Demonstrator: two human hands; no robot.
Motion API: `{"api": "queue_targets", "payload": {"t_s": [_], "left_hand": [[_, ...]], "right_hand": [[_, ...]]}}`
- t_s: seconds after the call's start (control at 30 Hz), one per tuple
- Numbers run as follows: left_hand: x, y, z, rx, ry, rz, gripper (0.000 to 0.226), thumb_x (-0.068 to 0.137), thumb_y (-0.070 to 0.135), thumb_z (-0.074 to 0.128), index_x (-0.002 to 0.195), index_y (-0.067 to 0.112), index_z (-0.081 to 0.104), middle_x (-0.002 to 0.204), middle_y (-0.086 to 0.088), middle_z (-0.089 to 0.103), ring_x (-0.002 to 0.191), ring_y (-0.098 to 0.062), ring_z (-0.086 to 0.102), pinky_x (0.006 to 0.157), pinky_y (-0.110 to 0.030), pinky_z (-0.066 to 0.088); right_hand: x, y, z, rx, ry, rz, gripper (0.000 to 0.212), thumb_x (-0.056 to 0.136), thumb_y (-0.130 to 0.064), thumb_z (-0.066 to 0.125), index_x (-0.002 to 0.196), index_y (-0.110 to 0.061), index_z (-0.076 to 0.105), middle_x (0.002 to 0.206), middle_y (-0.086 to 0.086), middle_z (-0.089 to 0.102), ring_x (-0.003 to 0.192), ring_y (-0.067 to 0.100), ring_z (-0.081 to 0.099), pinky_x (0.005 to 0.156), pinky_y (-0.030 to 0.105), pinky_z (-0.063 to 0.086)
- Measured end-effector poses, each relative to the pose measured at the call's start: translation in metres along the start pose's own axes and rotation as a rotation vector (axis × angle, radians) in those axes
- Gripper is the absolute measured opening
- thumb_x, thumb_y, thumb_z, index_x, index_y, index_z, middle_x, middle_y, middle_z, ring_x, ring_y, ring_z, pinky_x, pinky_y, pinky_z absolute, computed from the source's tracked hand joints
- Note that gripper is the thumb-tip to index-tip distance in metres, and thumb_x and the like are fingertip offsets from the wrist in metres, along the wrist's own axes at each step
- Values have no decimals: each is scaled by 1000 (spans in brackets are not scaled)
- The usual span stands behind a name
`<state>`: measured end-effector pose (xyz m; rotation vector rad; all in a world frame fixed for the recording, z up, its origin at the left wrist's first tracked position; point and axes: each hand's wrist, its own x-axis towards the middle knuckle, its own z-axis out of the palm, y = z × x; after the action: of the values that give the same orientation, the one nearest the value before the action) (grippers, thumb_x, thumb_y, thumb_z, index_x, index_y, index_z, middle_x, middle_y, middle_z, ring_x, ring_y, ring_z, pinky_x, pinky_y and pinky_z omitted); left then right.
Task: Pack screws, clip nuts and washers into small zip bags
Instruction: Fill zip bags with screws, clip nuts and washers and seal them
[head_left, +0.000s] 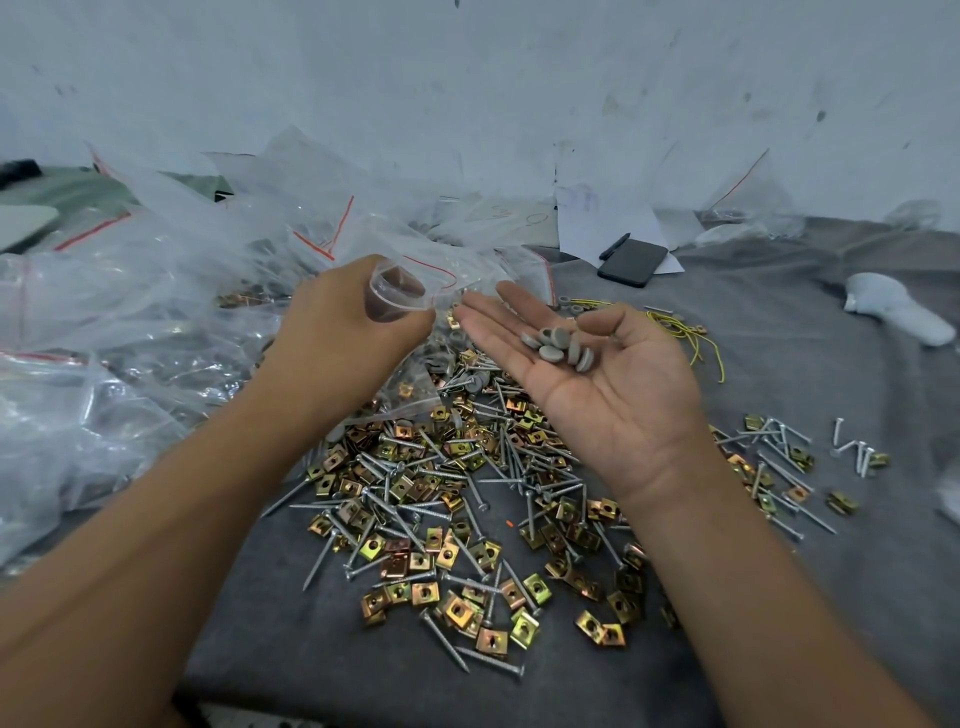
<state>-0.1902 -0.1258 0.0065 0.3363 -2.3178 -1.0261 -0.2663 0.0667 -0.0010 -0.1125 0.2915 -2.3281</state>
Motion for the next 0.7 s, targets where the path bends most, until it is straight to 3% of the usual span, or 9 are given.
{"api": "queue_targets", "payload": {"t_s": [0.13, 0.37, 0.43, 0.5, 0.53, 0.6, 0.7], "left_hand": [[0, 0, 0, -4, -5, -4, 12, 92, 29, 77, 103, 29, 71, 89, 10, 77, 85, -2, 73, 77, -27, 55], [-1, 2, 0, 1, -4, 1, 13, 91, 31, 78, 103, 30, 72, 88, 12, 77, 82, 4, 71, 77, -25, 55], [-2, 3, 0, 12, -13, 11, 15, 91, 32, 78, 104, 30, 72, 90, 12, 76, 83, 5, 71, 77, -24, 55], [-5, 7, 1, 46, -45, 36, 15, 91, 31, 78, 104, 28, 72, 92, 12, 75, 85, 3, 71, 79, -25, 57], [-6, 10, 1, 71, -72, 60, 14, 90, 29, 77, 103, 28, 72, 93, 11, 74, 84, 0, 71, 79, -30, 59], [-11, 18, 5, 129, -142, 123, 15, 89, 26, 77, 102, 27, 70, 94, 8, 73, 84, -10, 71, 79, -41, 60], [-18, 31, 13, 235, -222, 234, 23, 87, 29, 79, 107, 25, 67, 102, 2, 73, 94, -21, 68, 84, -46, 55]], "right_hand": [[0, -1, 0, -1, -22, -2, 51, 94, -2, 38, 134, 29, 44, 134, 55, 44, 137, 66, 38, 120, 67, 27], [-4, 0, 0, -26, -57, 14, 52, 100, -11, 33, 138, 23, 45, 136, 50, 49, 135, 62, 45, 117, 66, 34], [-6, -1, 0, -19, -16, -15, 49, 102, -16, 35, 134, 18, 51, 132, 41, 58, 127, 54, 56, 104, 60, 49], [-7, -4, -1, 4, 79, -34, 40, 104, -22, 39, 119, 9, 60, 111, 28, 68, 97, 37, 70, 69, 42, 60], [-8, -6, -2, -3, 144, -34, 36, 106, -26, 40, 106, 4, 60, 92, 20, 67, 74, 26, 67, 51, 30, 52], [-10, -11, -1, -118, 240, -57, 41, 109, -35, 39, 79, -9, 50, 66, 3, 48, 43, 9, 41, 34, 17, 24], [-16, -16, 11, -507, 289, -173, 49, 110, -39, 41, 64, -22, 37, 54, -5, 27, 36, 7, 19, 31, 19, 10]]}}
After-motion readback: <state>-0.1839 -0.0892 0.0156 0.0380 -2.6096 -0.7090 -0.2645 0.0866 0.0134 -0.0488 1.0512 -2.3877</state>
